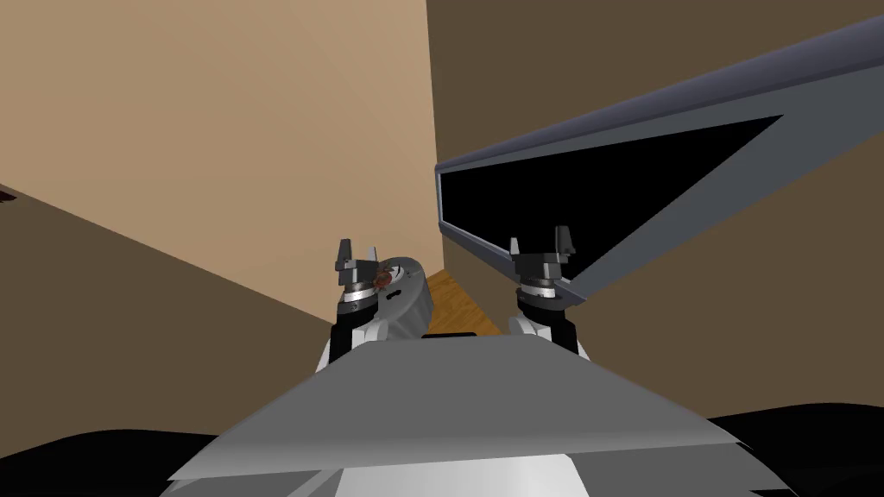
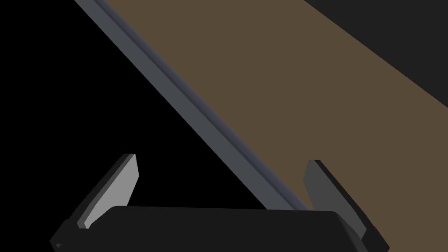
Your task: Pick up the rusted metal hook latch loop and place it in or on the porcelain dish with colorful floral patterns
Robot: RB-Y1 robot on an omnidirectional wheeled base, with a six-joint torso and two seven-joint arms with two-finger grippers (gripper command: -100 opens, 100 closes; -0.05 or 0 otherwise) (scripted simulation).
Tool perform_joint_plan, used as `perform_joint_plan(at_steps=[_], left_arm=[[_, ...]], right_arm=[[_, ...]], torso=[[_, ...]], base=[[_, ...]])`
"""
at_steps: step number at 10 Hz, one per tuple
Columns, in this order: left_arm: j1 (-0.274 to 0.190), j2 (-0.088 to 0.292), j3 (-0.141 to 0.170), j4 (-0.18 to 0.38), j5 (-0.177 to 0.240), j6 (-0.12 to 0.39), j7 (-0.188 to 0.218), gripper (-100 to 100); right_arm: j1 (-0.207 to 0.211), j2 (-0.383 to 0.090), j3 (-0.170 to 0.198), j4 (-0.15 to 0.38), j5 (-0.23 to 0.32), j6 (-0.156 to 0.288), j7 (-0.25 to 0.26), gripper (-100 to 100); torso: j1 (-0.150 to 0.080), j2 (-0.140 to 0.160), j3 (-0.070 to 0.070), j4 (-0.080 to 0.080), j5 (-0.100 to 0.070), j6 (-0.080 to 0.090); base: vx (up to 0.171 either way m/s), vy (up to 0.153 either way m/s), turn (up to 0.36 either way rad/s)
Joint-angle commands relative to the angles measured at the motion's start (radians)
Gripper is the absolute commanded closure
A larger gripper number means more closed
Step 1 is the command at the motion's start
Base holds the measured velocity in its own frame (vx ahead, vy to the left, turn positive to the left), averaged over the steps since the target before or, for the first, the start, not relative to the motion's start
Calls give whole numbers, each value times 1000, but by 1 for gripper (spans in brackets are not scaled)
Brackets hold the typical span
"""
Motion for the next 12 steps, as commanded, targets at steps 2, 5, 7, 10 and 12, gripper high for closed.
perform_joint_plan(at_steps=[2,5,7,10,12], left_arm=[[12,57,14,9,9,16,10,-100],[39,119,44,32,30,53,31,-100],[75,165,88,67,60,107,60,-100],[102,187,122,98,85,152,80,-100],[130,204,161,133,113,204,100,-100]], right_arm=[[0,0,0,0,0,0,0,0],[0,0,0,0,0,0,0,0],[0,0,0,0,0,0,0,0],[0,0,0,0,0,0,0,0],[0,0,0,0,0,0,0,0]], torso=[[-1,0,0,0,0,0],[-4,1,1,0,-1,0],[-5,1,1,0,-1,0],[-5,1,0,0,-1,0],[-6,0,0,0,-1,0]], base=[[-7,-26,-65],[-12,-66,-104],[-11,-110,-204],[-4,-88,-110],[11,-108,-182]])
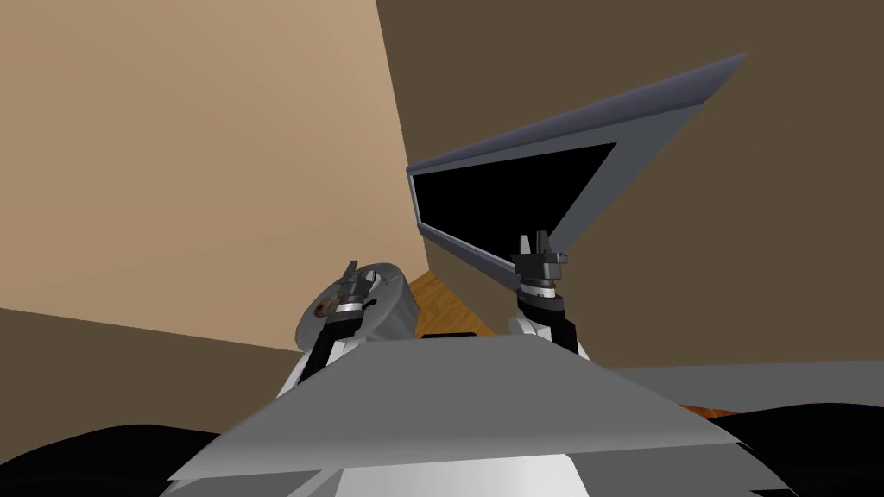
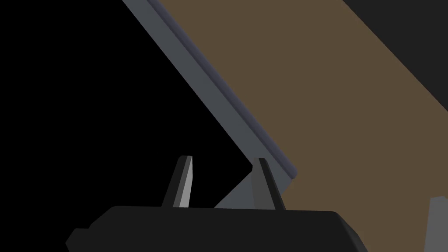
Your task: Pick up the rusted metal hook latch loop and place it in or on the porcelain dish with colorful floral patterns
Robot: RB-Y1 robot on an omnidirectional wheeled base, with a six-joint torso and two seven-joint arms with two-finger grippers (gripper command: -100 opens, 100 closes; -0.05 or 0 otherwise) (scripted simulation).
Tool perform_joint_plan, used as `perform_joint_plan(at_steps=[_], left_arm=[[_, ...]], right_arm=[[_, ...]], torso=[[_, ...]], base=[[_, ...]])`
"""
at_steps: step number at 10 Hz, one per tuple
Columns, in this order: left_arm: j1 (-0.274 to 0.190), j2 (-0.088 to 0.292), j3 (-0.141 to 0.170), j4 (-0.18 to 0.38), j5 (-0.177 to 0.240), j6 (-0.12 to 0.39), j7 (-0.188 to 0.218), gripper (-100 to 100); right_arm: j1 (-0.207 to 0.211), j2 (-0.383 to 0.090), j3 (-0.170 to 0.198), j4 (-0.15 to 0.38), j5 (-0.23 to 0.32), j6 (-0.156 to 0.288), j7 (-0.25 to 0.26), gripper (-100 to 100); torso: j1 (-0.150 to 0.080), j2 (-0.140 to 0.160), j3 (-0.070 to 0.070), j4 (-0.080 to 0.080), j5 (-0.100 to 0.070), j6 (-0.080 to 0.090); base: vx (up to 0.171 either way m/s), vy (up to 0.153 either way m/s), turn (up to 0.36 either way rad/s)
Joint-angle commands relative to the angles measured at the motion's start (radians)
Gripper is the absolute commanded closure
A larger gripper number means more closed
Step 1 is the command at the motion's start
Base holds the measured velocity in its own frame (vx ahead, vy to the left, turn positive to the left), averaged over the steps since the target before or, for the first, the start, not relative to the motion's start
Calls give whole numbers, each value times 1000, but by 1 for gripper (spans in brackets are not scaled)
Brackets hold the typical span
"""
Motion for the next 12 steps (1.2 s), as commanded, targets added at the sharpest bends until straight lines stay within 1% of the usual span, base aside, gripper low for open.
perform_joint_plan(at_steps=[1,3,5,6,8,9,10,11,12], left_arm=[[29,7,11,0,11,11,9,-100],[56,20,53,40,42,69,28,-100],[81,32,99,84,76,133,44,-100],[81,32,99,84,76,133,44,-100],[104,42,146,131,113,196,57,-100],[104,42,146,131,113,203,57,-100],[113,46,170,156,132,233,61,-100],[113,46,170,156,132,239,61,-100],[122,51,193,183,151,277,64,-100]], right_arm=[[0,0,0,0,0,0,0,0],[0,0,0,0,0,0,0,0],[0,0,0,0,0,0,0,0],[0,0,0,0,0,0,0,0],[0,0,0,0,0,0,0,0],[0,0,0,0,0,0,0,0],[0,0,0,0,0,0,0,0],[0,0,0,0,0,0,0,0],[0,0,0,0,0,0,0,0]], torso=[[0,0,0,0,0,0],[4,1,0,0,1,0],[2,0,0,0,0,0],[1,-1,0,0,0,0],[4,0,0,0,1,0],[4,0,0,0,1,0],[5,0,0,0,1,-1],[5,0,0,0,1,0],[6,0,0,0,1,0]], base=[[8,-71,-59],[10,-61,-166],[31,-99,-217],[26,-57,-31],[22,-54,-146],[27,-34,-64],[33,-32,-108],[29,-26,-56],[37,-33,-122]])
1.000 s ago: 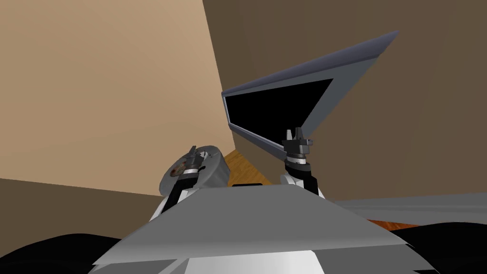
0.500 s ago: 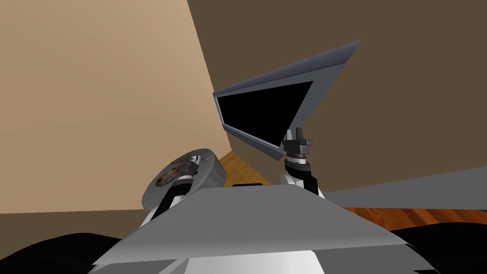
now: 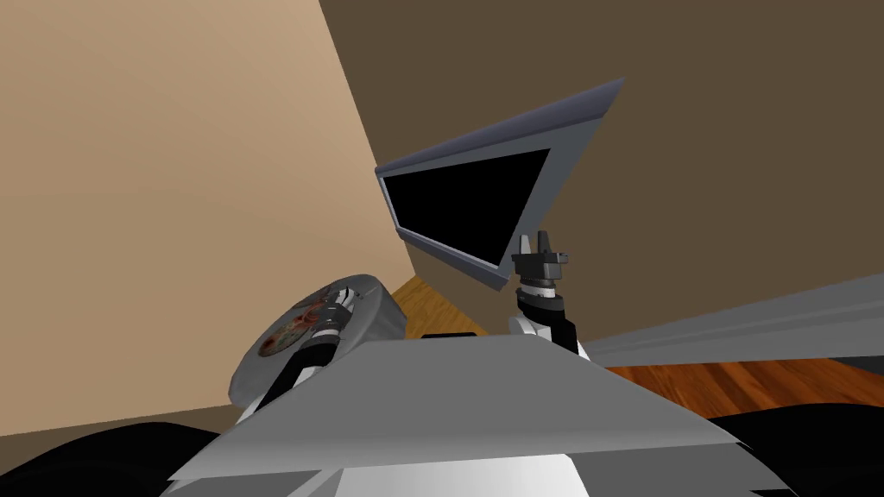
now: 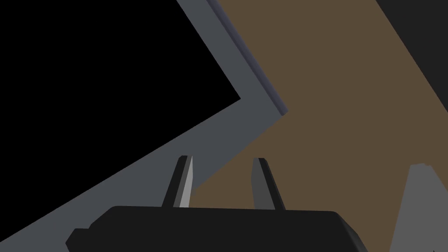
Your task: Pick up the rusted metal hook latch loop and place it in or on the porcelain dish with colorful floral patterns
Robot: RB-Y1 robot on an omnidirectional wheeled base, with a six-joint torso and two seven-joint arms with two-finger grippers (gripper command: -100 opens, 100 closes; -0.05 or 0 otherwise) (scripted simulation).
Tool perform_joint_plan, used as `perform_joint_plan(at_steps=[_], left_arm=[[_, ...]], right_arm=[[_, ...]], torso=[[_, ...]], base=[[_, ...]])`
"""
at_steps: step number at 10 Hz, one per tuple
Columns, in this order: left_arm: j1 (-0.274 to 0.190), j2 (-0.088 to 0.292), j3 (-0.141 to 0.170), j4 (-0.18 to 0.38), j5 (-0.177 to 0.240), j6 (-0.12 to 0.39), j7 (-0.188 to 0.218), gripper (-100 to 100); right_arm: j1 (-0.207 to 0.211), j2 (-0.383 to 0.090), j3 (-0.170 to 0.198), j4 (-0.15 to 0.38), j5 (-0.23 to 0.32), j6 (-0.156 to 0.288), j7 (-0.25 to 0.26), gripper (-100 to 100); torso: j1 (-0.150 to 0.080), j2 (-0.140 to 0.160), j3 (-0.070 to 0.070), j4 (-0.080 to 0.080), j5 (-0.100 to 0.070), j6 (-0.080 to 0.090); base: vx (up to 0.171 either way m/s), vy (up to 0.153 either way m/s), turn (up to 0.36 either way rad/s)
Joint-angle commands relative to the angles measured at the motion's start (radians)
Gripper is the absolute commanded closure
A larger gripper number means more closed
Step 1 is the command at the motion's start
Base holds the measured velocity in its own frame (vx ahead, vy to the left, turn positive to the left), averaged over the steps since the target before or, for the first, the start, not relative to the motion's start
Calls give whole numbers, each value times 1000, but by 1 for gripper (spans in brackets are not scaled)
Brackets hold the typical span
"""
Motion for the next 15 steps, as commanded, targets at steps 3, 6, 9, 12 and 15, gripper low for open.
perform_joint_plan(at_steps=[3,6,9,12,15], left_arm=[[-1,18,38,66,32,52,7,-100],[9,27,81,124,71,130,6,-100],[13,38,122,183,109,208,0,-100],[13,49,160,241,146,281,-10,-100],[9,63,195,297,180,354,-23,-100]], right_arm=[[0,0,0,0,0,0,0,0],[0,0,0,0,0,0,0,0],[0,0,0,0,0,0,0,0],[0,0,0,0,0,0,0,0],[0,0,0,0,0,0,0,0]], torso=[[1,0,0,0,0,0],[2,-1,0,0,0,0],[3,-1,-1,0,1,0],[3,0,0,0,1,0],[4,-1,0,0,1,0]], base=[[30,-14,-68],[43,-12,-96],[53,11,-86],[37,19,-53],[49,32,-57]])
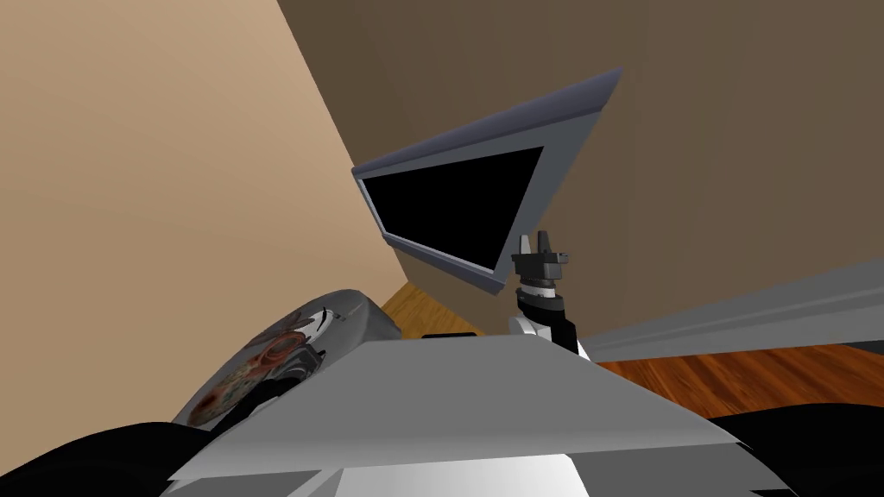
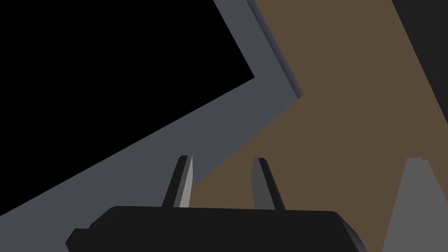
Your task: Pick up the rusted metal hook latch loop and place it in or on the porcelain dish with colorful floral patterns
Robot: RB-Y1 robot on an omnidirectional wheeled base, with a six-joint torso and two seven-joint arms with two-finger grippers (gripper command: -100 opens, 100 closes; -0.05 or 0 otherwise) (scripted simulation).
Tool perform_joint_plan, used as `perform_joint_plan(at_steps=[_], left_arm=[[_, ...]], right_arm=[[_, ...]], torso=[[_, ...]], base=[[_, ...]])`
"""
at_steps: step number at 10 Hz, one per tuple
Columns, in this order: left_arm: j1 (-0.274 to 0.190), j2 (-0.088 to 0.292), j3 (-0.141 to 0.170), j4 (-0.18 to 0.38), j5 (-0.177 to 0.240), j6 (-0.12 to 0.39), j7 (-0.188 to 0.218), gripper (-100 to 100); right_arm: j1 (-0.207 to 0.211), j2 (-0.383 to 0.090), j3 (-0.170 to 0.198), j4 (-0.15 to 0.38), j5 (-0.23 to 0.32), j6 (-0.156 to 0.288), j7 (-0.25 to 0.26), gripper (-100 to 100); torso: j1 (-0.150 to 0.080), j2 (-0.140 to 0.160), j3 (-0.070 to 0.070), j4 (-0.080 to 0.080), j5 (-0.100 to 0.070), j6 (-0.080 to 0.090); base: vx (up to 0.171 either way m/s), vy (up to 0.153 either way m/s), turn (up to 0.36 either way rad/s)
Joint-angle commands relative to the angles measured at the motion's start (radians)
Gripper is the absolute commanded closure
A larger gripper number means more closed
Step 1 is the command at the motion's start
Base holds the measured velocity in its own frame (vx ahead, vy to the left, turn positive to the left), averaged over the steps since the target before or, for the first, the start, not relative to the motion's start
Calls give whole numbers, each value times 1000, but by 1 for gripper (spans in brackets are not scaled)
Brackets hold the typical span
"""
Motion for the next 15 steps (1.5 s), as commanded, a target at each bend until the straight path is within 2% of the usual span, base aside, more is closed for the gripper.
perform_joint_plan(at_steps=[1,2,6,7,10,14,15], left_arm=[[-5,16,24,50,31,50,-12,-100],[-5,16,24,53,31,54,-12,-100],[-23,45,75,149,88,173,-47,-100],[-23,45,75,149,88,177,-47,-100],[-39,61,98,211,122,251,-72,-100],[-56,56,101,289,156,327,-97,-100],[-53,61,104,270,150,316,-91,-100]], right_arm=[[0,0,0,0,0,0,0,0],[0,0,0,0,0,0,0,0],[0,0,0,0,0,0,0,0],[0,0,0,0,0,0,0,0],[0,0,0,0,0,0,0,0],[0,0,0,0,0,0,0,0],[0,0,0,0,0,0,0,0]], torso=[[0,0,0,0,0,0],[1,0,0,0,0,0],[1,0,0,0,0,0],[2,0,0,0,1,0],[0,1,1,0,0,0],[1,1,1,0,0,0],[0,2,1,0,0,0]], base=[[61,68,-72],[39,43,-25],[58,61,-39],[44,59,-13],[37,54,-20],[34,60,-11],[12,20,-3]])
